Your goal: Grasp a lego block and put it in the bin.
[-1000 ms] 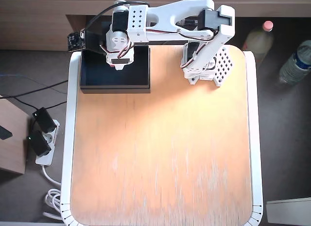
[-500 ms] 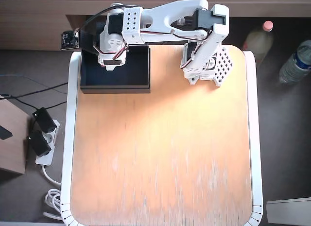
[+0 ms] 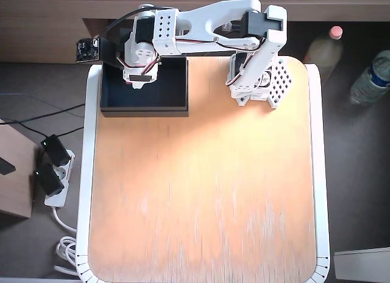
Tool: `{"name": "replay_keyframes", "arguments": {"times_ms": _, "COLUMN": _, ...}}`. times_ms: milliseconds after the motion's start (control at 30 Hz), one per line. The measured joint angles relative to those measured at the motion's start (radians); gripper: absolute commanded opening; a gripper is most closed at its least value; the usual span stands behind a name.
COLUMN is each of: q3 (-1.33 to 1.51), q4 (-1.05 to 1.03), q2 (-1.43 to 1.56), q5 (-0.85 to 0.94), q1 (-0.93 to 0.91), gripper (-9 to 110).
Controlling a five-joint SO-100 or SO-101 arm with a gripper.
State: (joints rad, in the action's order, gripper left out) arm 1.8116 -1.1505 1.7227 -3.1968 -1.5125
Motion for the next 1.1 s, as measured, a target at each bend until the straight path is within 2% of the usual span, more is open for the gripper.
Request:
{"name": "replay_keyframes", "arguments": {"times_ms": 567, "q3": 0.000, "q4": 0.087, "q2": 0.009, "q5": 0.051, "q1": 0.026, "gripper": 15}}
{"name": "replay_keyframes", "arguments": {"times_ms": 667, "q3": 0.000, "q4": 0.103, "q2": 0.058, "q5": 0.089, "q1": 0.066, "gripper": 2}}
{"name": "replay_keyframes", "arguments": {"times_ms": 700, "q3": 0.000, "q4": 0.104, "q2": 0.080, "q5": 0.103, "q1": 0.083, "gripper": 1}}
{"name": "replay_keyframes", "arguments": {"times_ms": 1100, "q3": 0.000, "q4": 0.104, "q2": 0.403, "q5": 0.204, "q1": 0.350, "gripper": 0}}
